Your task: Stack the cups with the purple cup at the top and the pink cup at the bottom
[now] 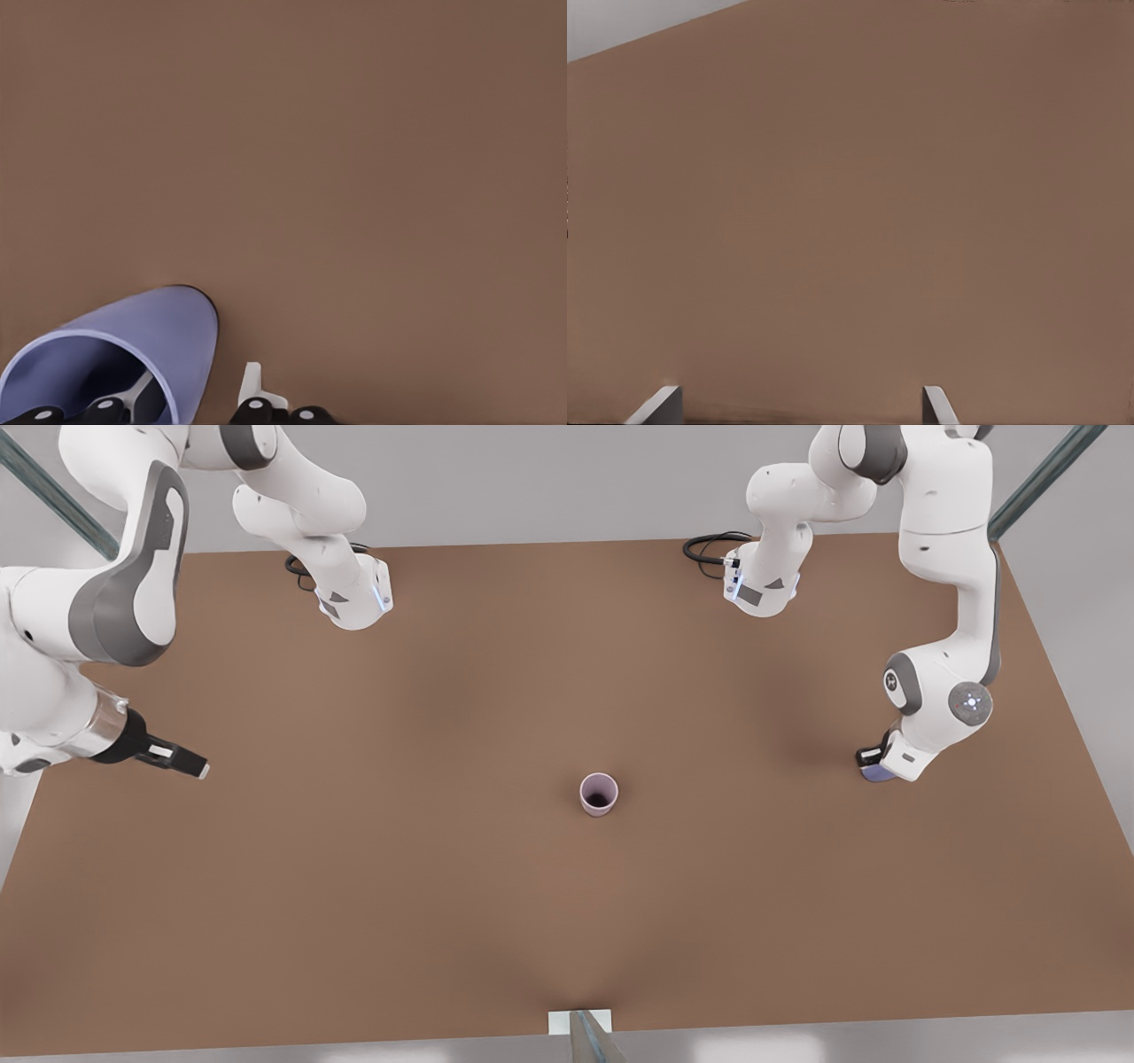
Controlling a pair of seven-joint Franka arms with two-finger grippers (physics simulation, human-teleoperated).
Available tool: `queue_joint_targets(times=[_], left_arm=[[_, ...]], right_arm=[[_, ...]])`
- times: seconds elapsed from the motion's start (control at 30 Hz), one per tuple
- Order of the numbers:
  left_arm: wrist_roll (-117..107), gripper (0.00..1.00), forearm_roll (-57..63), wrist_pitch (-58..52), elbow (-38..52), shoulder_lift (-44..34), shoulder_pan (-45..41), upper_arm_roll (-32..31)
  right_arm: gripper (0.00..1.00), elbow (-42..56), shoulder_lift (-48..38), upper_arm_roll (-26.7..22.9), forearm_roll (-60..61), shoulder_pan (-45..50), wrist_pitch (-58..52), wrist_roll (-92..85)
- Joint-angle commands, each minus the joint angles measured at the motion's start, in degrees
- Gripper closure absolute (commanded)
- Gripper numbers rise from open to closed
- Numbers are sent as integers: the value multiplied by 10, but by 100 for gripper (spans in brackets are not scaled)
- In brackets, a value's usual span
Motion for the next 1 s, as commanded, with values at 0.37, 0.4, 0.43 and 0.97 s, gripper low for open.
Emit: queue_joint_targets(times=[0.37,0.4,0.43,0.97], left_arm=[[-6,79,0,7,3,3,1,0],[-7,79,0,6,3,2,0,1],[-3,79,0,1,5,-1,-1,1],[-392,79,7,-177,224,-3,-110,-318]], right_arm=[[0,53,61,-2,2,-11,10,-188],[0,53,61,-2,1,-11,10,-188],[0,53,61,-2,1,-12,10,-188],[0,53,66,-2,5,-10,28,-188]])
